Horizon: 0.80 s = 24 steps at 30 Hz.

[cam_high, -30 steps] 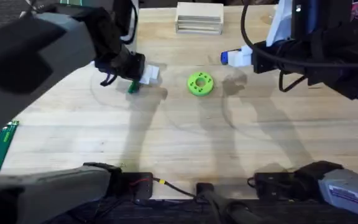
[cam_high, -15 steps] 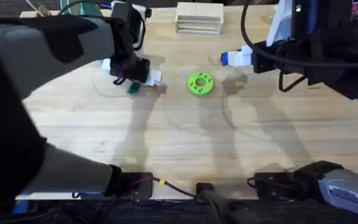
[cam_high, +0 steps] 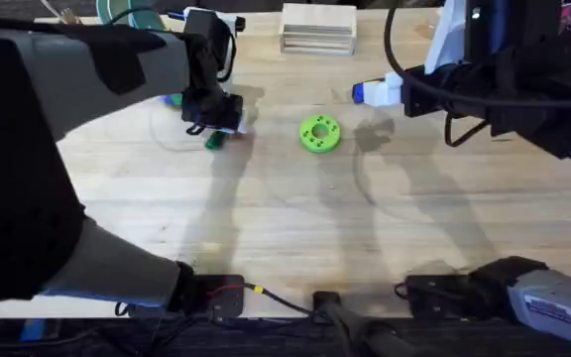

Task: Pick up the gripper from the table and insert it into the empty holder that is missing its gripper. Then pick up a screw, insert it into the mounting hole, and use the screwdriver to tighten it. Finally, clean up the table by picking up the vegetable and placing it into the bucket.

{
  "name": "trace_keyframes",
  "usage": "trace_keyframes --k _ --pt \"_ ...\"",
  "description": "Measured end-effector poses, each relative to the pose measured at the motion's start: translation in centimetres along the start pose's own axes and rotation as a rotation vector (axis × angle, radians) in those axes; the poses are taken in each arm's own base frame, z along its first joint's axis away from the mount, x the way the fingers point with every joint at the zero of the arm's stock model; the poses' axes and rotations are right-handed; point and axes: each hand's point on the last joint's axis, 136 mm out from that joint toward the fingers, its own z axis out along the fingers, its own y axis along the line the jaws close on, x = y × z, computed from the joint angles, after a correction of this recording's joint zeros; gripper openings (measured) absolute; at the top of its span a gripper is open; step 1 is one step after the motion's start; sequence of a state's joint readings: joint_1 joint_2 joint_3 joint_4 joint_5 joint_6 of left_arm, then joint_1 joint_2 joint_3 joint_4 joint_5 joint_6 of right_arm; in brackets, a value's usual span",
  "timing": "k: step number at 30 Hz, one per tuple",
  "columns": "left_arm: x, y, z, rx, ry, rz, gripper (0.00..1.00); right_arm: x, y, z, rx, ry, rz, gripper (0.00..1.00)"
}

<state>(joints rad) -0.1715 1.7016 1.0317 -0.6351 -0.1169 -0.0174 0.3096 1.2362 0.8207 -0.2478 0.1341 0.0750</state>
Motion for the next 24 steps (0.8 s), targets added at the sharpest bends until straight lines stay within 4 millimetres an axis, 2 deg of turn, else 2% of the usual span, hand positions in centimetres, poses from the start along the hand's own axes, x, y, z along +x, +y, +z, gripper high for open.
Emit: trace_keyframes --k 2,3,4,14,19,21,24 --pt "0.1 0.0 0.0 -0.001 0.005 0.002 0.132 0.0 0.0 0.0 0.000 0.000 0.000 0.992" --pt "0.0 0.0 -0.1 0.001 0.001 0.001 0.039 0.0 0.0 0.0 0.000 0.000 0.000 0.991" --pt "0.0 0.0 -0.1 0.001 0.001 0.003 0.020 0.0 0.0 0.0 0.000 0.000 0.000 0.991" --pt "1.2 0.0 -0.4 -0.003 0.052 0.010 0.021 0.0 0.0 0.0 0.000 0.000 0.000 0.990" --pt "2.6 0.1 -2.0 -0.003 0.105 0.022 0.021 0.0 0.0 0.0 0.000 0.000 0.000 0.991" --pt "1.5 0.2 -3.6 -0.002 0.063 0.018 0.020 0.0 0.0 0.0 0.000 -0.001 0.000 0.992" --pt "-2.4 0.7 -7.4 -0.005 -0.104 -0.002 0.020 -0.1 0.0 0.0 0.001 -0.005 0.001 0.991"
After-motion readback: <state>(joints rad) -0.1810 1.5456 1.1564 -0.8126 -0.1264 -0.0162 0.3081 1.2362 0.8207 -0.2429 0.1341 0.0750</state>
